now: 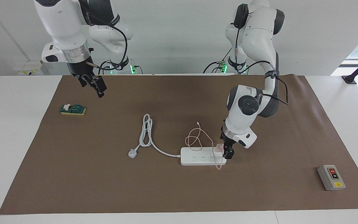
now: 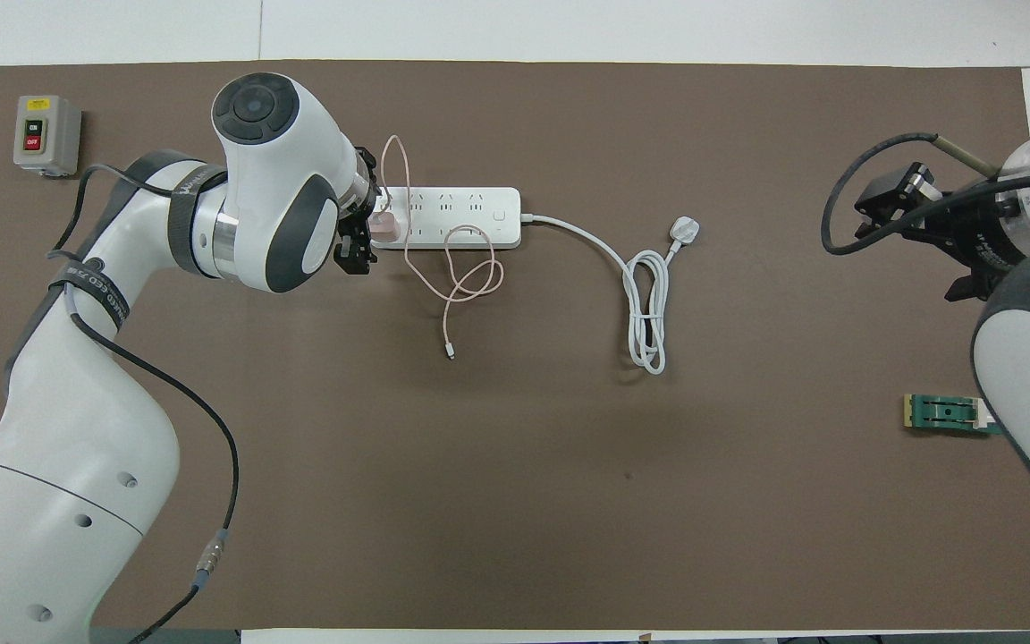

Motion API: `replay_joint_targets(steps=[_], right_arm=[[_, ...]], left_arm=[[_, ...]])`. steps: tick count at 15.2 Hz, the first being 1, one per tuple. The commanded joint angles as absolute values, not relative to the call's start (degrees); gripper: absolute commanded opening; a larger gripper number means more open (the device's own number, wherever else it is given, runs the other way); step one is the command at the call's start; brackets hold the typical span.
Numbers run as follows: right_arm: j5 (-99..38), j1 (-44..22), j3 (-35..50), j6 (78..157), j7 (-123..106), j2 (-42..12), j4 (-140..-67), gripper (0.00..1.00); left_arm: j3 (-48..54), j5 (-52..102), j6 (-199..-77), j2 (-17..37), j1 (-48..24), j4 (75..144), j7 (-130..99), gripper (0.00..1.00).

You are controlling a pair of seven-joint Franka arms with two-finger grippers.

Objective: Unplug charger and place it aside
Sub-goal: 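Reach the right gripper to the power strip while the left gripper holds the charger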

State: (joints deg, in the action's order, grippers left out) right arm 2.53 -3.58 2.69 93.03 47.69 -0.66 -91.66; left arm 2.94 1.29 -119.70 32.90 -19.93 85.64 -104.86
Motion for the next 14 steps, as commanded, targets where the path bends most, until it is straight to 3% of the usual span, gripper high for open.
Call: replay_joint_targets(steps=[1, 8, 11, 12, 14], right_arm=[[2.2, -3.95, 2.81, 95.71, 57.8, 0.62, -94.04, 1.0], [-8.42, -4.31, 2.81, 96.24, 70.37, -3.42, -91.86, 1.0], [-15.53, -5.44, 2.81, 96.59, 80.91, -9.03, -87.11, 1.0], [-17.21, -6.06, 2.81, 98.16, 83.73, -10.71, -86.14, 1.0], [-18.71, -7.64, 2.81, 102.02, 89.18, -14.04, -84.3, 1.0]], left_arm=[[2.02, 0.62, -121.29, 30.67, -20.74, 88.68, -106.08, 1.0], [2.02, 0.62, -121.73, 30.67, -21.36, 88.77, -106.35, 1.0], [2.02, 0.62, -122.86, 30.59, -21.45, 89.47, -106.61, 0.99], [2.02, 0.62, -123.31, 30.41, -21.36, 90.08, -106.61, 0.87], [2.02, 0.62, -123.66, 30.23, -21.36, 90.44, -106.61, 0.81]])
